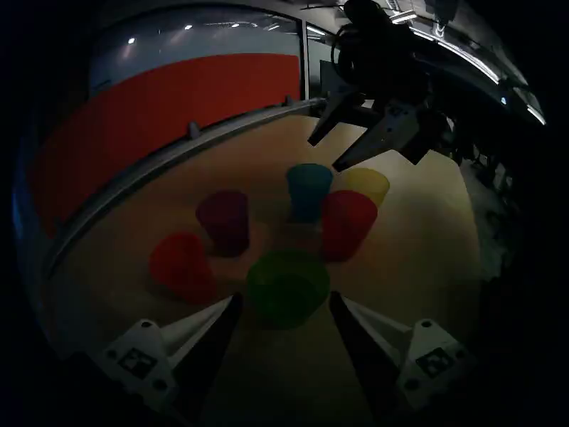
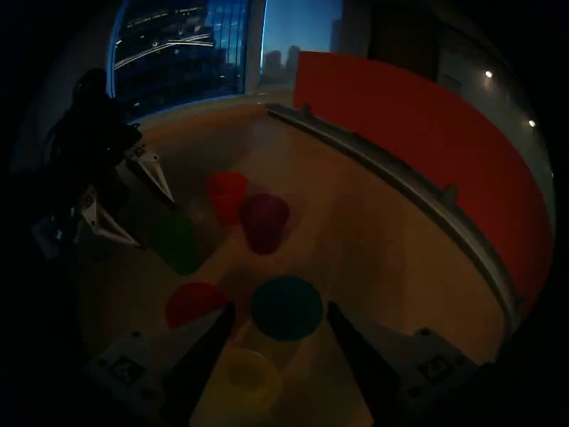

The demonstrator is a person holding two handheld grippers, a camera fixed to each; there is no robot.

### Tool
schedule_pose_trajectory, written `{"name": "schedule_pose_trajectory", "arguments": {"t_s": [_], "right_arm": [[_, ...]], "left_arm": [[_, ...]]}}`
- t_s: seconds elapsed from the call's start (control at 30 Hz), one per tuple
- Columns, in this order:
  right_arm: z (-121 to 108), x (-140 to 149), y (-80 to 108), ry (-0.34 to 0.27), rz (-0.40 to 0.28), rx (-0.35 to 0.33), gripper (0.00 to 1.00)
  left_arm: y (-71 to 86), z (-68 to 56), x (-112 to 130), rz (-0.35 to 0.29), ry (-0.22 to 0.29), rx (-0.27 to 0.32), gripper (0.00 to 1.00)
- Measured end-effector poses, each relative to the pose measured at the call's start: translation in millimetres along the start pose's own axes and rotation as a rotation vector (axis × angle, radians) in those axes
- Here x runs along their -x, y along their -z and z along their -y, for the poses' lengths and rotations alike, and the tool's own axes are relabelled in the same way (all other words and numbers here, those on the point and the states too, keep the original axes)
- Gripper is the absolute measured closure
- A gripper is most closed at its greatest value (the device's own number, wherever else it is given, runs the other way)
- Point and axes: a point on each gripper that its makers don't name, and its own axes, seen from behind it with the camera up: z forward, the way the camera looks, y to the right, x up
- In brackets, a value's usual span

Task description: Pour water

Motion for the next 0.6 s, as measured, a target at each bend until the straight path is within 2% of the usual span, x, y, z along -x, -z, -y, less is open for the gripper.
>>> {"name": "schedule_pose_trajectory", "arguments": {"t_s": [0.23, 0.6], "right_arm": [[4, -9, 10.7, -0.019, -0.074, 0.034, 0.01], [7, -28, 38.1, -0.039, -0.218, 0.127, 0.01]], "left_arm": [[14.3, 5.6, -7, -0.047, 0.030, -0.037, 0.10], [38.2, 23.4, -21, -0.160, 0.095, -0.134, 0.10]]}}
